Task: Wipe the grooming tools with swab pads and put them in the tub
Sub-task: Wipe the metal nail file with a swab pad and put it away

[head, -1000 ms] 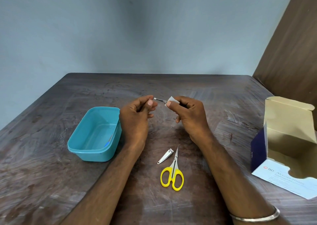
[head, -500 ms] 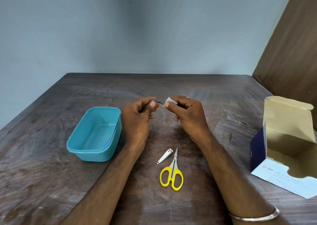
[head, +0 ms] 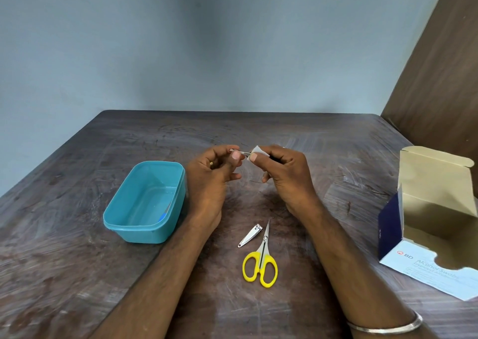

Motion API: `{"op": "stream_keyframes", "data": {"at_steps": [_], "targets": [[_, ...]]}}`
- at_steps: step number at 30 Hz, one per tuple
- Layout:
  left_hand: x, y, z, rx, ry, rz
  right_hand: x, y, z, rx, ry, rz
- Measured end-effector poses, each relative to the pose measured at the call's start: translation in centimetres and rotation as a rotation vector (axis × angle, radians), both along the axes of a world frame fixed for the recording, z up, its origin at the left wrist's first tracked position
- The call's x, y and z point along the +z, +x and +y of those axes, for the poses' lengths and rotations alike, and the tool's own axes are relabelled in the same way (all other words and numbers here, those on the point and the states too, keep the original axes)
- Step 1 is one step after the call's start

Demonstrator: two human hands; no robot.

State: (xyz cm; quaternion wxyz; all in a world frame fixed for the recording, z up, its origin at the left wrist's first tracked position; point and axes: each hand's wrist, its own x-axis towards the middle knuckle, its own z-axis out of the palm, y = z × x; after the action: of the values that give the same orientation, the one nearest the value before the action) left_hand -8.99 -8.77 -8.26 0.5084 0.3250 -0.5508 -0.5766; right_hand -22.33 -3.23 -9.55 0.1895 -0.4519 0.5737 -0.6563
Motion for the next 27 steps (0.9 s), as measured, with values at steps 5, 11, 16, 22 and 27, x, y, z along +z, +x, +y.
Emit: {"op": "stream_keyframes", "data": {"at_steps": [5,11,16,22,27], "targets": [[-0.04,-0.13,0.18,-0.024,0.010,-0.010,0.18,0.21,0.16,0.011,-0.006,0.004],[-0.23,-0.29,0.05,-0.040,0.060,0.001,0.23,0.41,0.26,0.018,0.004,0.001],[-0.22,-0.10,-0.03,-0.045,0.069,-0.002,0.23,0.78,0.45,0.067,0.057,-0.014],[-0.20,0.04,-0.22,-0.004,0.079,0.040,0.62,0.95,0.59,0.048,0.061,-0.090],[-0.30,0.02,-0.29,0.008,0.060,0.023,0.16,0.10,0.28,-0.125,0.019,-0.179]]}}
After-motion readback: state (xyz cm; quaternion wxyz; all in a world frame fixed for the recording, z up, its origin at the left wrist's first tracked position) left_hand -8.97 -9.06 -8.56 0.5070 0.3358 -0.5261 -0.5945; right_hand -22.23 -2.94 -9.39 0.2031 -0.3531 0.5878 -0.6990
